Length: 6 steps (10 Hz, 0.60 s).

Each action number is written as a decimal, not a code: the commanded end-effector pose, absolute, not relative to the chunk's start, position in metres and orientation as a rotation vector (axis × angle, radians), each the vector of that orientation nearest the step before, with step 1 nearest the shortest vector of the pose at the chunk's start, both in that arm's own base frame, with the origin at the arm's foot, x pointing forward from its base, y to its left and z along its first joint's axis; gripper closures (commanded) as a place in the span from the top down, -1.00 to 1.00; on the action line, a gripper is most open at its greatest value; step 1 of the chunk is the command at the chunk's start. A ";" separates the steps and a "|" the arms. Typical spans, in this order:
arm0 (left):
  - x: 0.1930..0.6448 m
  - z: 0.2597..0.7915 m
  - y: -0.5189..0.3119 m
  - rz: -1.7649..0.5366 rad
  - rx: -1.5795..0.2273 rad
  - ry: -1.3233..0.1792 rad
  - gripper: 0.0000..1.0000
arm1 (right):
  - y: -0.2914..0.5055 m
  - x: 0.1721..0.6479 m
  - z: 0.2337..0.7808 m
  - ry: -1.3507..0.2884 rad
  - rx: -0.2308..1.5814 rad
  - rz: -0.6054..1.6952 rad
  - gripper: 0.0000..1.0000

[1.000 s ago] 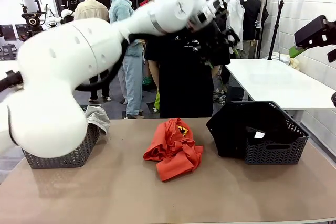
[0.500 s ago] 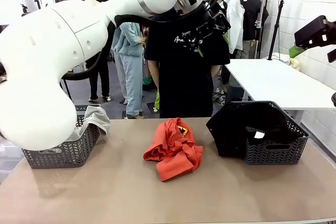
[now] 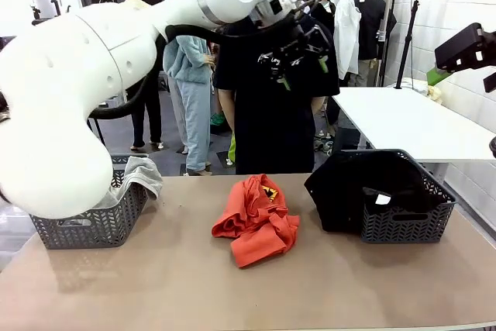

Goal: Sort the tops and bottoms.
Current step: Lift clothes from the center of the table with your right hand.

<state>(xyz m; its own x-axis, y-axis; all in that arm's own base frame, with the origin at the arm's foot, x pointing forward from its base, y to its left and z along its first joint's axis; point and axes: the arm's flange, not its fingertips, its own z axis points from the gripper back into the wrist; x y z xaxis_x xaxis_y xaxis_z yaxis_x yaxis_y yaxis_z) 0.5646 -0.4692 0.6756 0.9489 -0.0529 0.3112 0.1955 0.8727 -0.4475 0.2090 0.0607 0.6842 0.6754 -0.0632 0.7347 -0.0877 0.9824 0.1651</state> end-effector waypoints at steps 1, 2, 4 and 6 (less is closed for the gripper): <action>0.524 0.661 -0.390 -0.215 -0.389 -0.369 1.00 | 0.060 0.210 0.683 -0.820 0.192 0.021 1.00; 0.509 0.657 -0.372 -0.327 -0.340 -0.363 1.00 | 0.060 0.210 0.683 -0.820 0.192 0.021 1.00; 0.482 0.644 -0.344 -0.375 -0.302 -0.307 1.00 | 0.060 0.210 0.683 -0.820 0.192 0.021 1.00; 0.459 0.646 -0.317 -0.269 -0.307 -0.328 1.00 | 0.060 0.210 0.683 -0.820 0.192 0.021 1.00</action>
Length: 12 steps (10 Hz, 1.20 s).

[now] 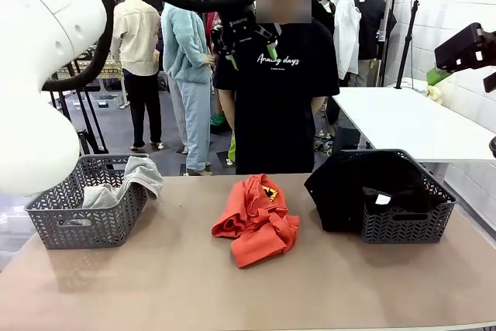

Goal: Sort the tops and bottoms.
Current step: Lift clothes from the center of the table with your right hand.

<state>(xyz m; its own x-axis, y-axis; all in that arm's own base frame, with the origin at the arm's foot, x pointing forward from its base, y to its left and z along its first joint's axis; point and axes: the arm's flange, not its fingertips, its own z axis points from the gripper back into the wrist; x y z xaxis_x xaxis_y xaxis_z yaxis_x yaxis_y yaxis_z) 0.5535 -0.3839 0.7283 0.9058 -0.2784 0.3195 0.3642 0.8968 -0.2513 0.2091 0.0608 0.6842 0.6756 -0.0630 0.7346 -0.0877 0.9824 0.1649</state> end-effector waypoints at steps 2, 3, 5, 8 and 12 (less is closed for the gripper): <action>0.554 0.728 -0.384 -0.337 -0.313 -0.281 1.00 | 0.060 0.210 0.683 -0.820 0.192 0.021 1.00; 0.554 0.728 -0.384 -0.337 -0.313 -0.281 1.00 | 0.060 0.210 0.683 -0.820 0.192 0.021 1.00; 0.554 0.728 -0.384 -0.337 -0.313 -0.281 1.00 | 0.060 0.210 0.683 -0.820 0.192 0.021 1.00; 0.554 0.726 -0.388 -0.321 -0.307 -0.287 1.00 | 0.060 0.210 0.683 -0.820 0.192 0.021 1.00; 0.505 0.651 -0.248 -0.161 -0.170 -0.198 1.00 | 0.060 0.210 0.683 -0.820 0.192 0.021 1.00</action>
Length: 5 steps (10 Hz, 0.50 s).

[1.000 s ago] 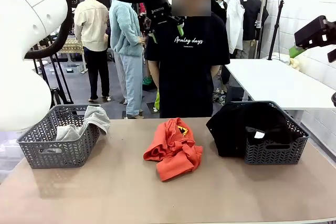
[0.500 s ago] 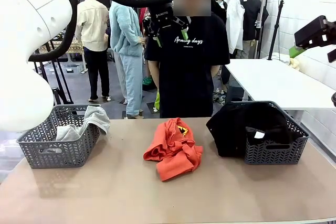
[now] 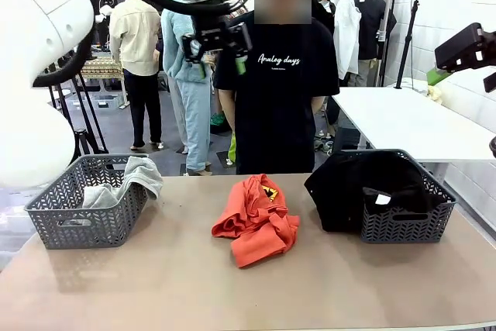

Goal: Sort the tops and bottoms.
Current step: Lift clothes from the center of the table with your right hand.

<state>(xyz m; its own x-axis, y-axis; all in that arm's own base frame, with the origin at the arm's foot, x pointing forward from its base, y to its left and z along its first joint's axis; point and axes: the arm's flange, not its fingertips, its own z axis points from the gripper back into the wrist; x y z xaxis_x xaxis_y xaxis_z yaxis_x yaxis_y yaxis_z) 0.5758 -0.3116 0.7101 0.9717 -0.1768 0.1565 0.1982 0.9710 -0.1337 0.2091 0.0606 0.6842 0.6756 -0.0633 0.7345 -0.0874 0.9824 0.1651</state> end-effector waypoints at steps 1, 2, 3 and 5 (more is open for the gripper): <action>0.494 0.642 -0.221 -0.240 -0.195 -0.338 1.00 | 0.060 0.210 0.683 -0.820 0.192 0.021 1.00; 0.479 0.636 -0.199 -0.230 -0.316 -0.373 1.00 | 0.060 0.210 0.683 -0.820 0.192 0.021 1.00; 0.471 0.626 -0.176 -0.206 -0.298 -0.425 1.00 | 0.060 0.210 0.683 -0.820 0.192 0.021 1.00; 0.434 0.614 -0.147 -0.175 -0.216 -0.477 1.00 | 0.060 0.210 0.683 -0.820 0.192 0.021 1.00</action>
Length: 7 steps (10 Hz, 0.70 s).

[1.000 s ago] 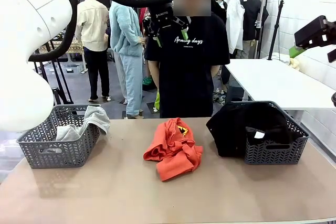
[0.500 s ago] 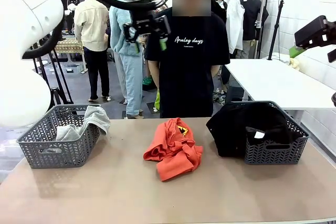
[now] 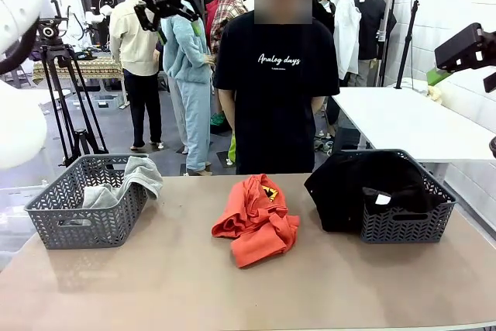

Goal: Sort the tops and bottoms.
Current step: Lift clothes from the center of the table with your right hand.

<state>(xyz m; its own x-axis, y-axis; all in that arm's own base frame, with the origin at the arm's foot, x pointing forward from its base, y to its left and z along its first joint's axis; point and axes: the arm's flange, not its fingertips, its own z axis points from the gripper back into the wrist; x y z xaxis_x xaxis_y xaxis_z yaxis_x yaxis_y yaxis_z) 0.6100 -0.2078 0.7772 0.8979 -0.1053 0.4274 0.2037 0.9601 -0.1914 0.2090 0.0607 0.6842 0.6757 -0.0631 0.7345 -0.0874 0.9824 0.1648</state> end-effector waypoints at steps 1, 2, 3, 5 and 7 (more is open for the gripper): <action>0.423 0.618 -0.135 -0.181 -0.206 -0.553 1.00 | 0.060 0.210 0.683 -0.820 0.192 0.021 1.00; 0.411 0.622 -0.129 -0.210 -0.149 -0.593 1.00 | 0.060 0.210 0.683 -0.820 0.192 0.021 1.00; 0.407 0.622 -0.131 -0.193 -0.152 -0.548 1.00 | 0.060 0.210 0.683 -0.820 0.192 0.021 1.00; 0.599 0.807 -0.190 -0.185 -0.185 -0.524 1.00 | 0.060 0.210 0.683 -0.820 0.192 0.021 1.00; 0.599 0.807 -0.190 -0.185 -0.185 -0.524 1.00 | 0.060 0.210 0.683 -0.820 0.192 0.021 1.00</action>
<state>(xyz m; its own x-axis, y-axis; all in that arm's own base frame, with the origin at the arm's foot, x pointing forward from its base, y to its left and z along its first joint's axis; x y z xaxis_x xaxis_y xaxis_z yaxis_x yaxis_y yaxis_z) 0.5964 -0.1912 0.8066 0.8618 -0.1074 0.4958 0.2006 0.9698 -0.1386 0.2090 0.0608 0.6842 0.6756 -0.0630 0.7345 -0.0874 0.9825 0.1647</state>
